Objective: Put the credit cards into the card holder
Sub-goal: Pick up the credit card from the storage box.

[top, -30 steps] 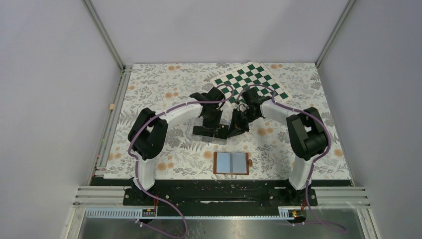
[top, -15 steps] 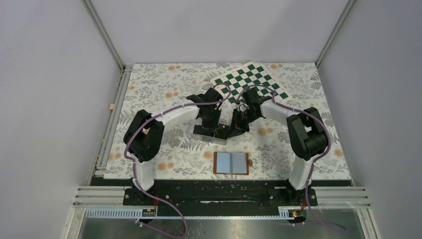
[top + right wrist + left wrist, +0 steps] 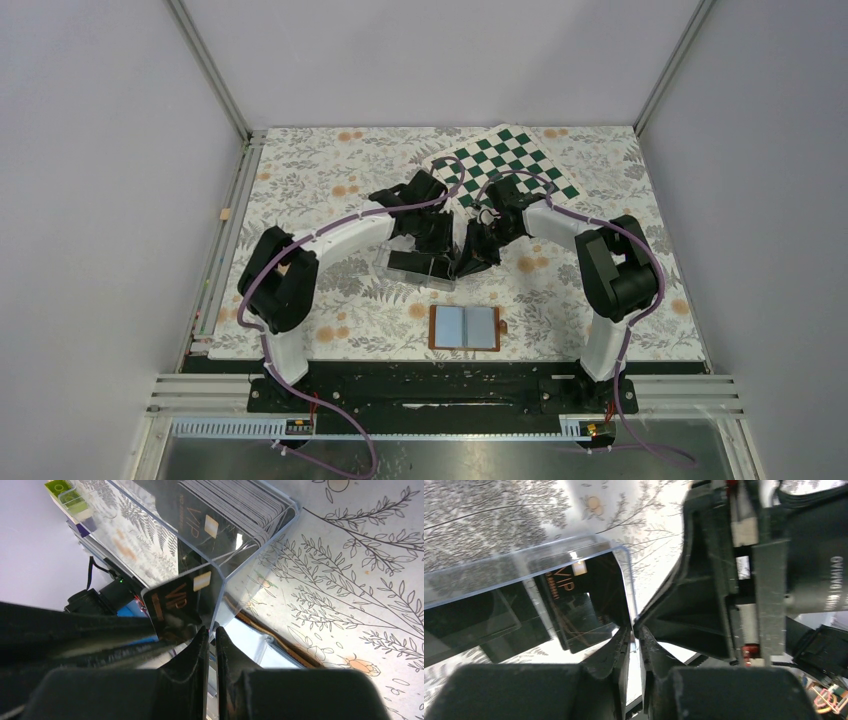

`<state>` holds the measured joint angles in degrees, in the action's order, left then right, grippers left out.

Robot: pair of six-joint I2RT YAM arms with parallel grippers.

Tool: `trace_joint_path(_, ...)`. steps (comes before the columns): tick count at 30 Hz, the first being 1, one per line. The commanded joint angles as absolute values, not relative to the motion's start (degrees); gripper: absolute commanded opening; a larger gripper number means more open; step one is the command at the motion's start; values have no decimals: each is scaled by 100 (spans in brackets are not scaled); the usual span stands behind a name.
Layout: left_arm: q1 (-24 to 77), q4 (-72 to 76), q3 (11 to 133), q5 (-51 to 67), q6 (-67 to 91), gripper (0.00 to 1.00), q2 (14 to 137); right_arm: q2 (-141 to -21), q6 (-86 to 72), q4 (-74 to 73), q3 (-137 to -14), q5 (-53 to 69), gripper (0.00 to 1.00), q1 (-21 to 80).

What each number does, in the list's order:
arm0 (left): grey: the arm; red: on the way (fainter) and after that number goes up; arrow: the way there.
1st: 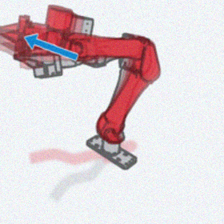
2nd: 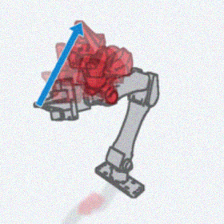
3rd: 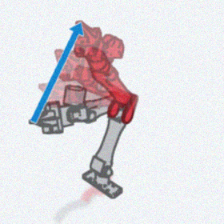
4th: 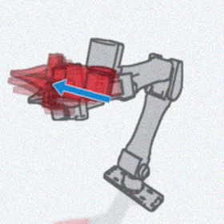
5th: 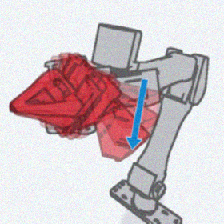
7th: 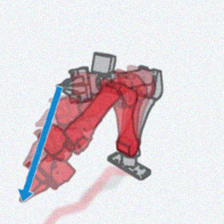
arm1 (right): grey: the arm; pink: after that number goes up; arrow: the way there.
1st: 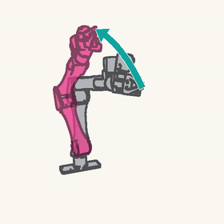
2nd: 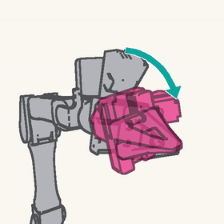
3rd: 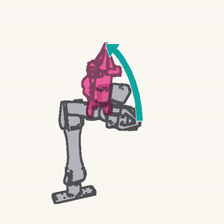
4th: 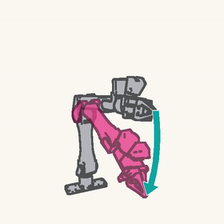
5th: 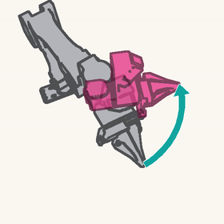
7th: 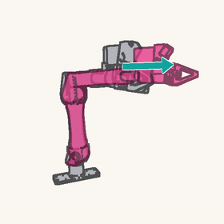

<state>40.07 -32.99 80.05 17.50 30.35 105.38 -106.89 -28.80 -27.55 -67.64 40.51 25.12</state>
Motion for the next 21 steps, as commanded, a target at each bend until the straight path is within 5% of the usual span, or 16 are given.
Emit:
trace_joint_path(1, 4019, -2706, 7909, 2301, 3255, 14, 10519, -10793, -2780, -2717, -6750, 4063, 12, 2597)
trace_joint_path(17, 3990, -3597, 8224, 1540, 2896, 13, 10759, -10810, -2786, -2723, -6761, 4078, 12, 2595)
trace_joint_path(21, 3954, -3194, 8013, 1878, 3073, 0, 10744, -10753, -2778, -2722, -6747, 4048, 13, 2593)
